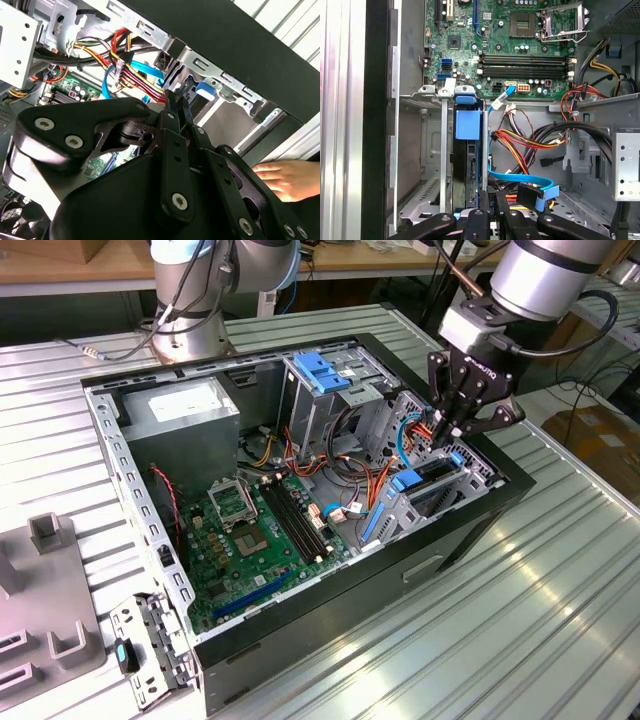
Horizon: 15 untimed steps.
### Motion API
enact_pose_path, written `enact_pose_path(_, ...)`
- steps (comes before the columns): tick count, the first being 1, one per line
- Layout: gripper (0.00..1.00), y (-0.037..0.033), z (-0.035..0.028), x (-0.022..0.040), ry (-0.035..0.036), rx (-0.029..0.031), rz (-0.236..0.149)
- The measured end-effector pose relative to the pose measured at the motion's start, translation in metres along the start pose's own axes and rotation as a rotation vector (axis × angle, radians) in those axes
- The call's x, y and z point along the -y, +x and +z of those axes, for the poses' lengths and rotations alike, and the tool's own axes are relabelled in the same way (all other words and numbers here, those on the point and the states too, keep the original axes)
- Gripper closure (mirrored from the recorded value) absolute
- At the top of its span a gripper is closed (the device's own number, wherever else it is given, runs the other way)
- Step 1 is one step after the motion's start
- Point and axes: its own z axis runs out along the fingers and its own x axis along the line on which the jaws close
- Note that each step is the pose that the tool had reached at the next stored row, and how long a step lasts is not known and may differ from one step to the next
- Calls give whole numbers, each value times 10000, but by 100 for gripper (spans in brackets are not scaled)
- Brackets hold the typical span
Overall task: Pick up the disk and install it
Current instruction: 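Insert the first disk wire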
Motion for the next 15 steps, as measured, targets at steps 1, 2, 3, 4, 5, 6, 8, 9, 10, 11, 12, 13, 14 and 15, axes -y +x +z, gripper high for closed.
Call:
enact_pose_path(1,83,1,1,-1,0,1,0)
enact_pose_path(2,83,8,1,-3,0,1,0)
enact_pose_path(3,83,16,2,-5,0,1,1)
enact_pose_path(4,83,27,2,-7,0,1,1)
enact_pose_path(5,83,42,3,-10,0,1,2)
enact_pose_path(6,83,62,4,-18,0,0,2)
enact_pose_path(8,83,74,7,-36,0,1,-1)
enact_pose_path(9,83,75,12,-38,0,2,-7)
enact_pose_path(10,83,75,17,-38,0,3,-10)
enact_pose_path(11,83,76,24,-38,0,4,-15)
enact_pose_path(12,83,79,30,-38,0,3,-27)
enact_pose_path(13,83,80,35,-38,0,1,-71)
enact_pose_path(14,83,83,39,-39,1,0,-115)
enact_pose_path(15,83,86,42,-40,1,0,-149)
